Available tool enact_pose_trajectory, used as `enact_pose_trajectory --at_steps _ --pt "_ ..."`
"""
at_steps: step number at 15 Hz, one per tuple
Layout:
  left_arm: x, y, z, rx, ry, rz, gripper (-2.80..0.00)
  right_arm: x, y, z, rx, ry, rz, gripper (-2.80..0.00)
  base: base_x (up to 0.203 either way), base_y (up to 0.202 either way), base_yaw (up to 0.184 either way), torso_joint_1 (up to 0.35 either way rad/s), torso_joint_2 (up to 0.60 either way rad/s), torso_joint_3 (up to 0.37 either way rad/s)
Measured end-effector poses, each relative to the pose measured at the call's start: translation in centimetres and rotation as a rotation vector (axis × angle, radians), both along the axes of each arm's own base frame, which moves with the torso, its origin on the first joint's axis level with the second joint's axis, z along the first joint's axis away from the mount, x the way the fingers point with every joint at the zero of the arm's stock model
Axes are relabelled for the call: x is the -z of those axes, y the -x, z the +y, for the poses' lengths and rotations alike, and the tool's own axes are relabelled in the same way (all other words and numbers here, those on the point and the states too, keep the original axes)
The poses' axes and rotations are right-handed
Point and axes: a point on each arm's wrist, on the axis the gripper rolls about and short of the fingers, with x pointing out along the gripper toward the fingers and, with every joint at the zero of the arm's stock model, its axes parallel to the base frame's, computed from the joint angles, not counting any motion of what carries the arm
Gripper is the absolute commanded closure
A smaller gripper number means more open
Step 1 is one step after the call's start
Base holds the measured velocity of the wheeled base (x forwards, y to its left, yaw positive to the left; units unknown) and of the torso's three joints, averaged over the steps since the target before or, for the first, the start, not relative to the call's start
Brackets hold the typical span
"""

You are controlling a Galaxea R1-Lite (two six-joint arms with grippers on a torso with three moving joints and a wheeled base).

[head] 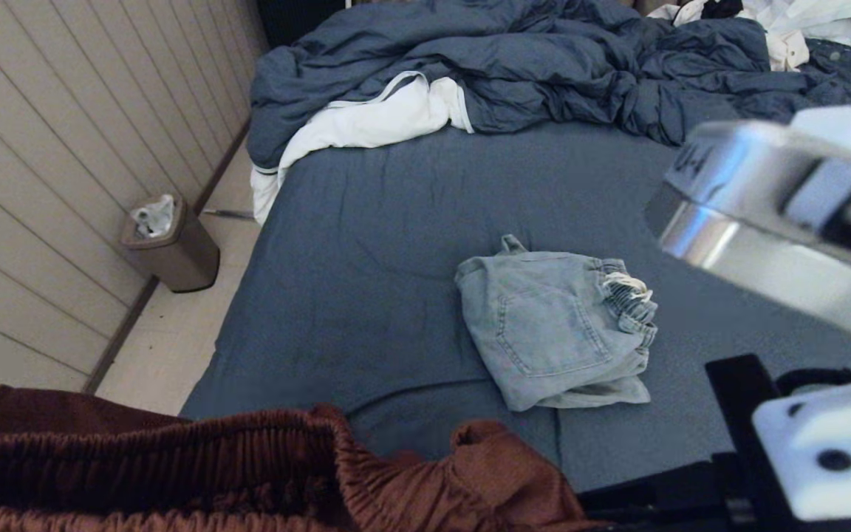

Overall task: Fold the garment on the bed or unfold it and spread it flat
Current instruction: Unford the brown shorts

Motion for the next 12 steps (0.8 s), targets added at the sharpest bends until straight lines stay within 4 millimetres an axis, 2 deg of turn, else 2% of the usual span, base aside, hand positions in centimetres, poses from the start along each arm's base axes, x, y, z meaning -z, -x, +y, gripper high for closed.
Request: enact_pose_trajectory --at_steps 3,6,8,10,12 --pt "0.8 -0.5 -0.1 -0.003 -0.009 0.039 0.0 1.0 -2.3 0.9 0.063 0.036 0.034 0.0 0.0 0.0 0.0 0.0 0.0 0.0" --pt "1.0 -3.2 -0.6 -0.019 -0.011 0.073 0.0 1.7 -7.0 2.4 0.16 0.049 0.077 0.0 0.0 0.0 0.0 0.0 0.0 0.0" --pt "1.0 -6.1 -1.1 -0.036 -0.008 0.075 0.0 1.7 -10.5 3.7 0.222 0.04 0.077 0.0 0.0 0.0 0.0 0.0 0.0 0.0" --pt "1.5 -10.0 -1.5 -0.06 -0.015 0.094 0.0 2.0 -14.4 4.9 0.287 0.035 0.069 0.0 0.0 0.0 0.0 0.0 0.0 0.0" --pt "2.5 -14.4 -1.6 -0.095 -0.033 0.118 0.0 3.3 -18.3 6.1 0.335 0.039 0.049 0.0 0.0 0.0 0.0 0.0 0.0 0.0"
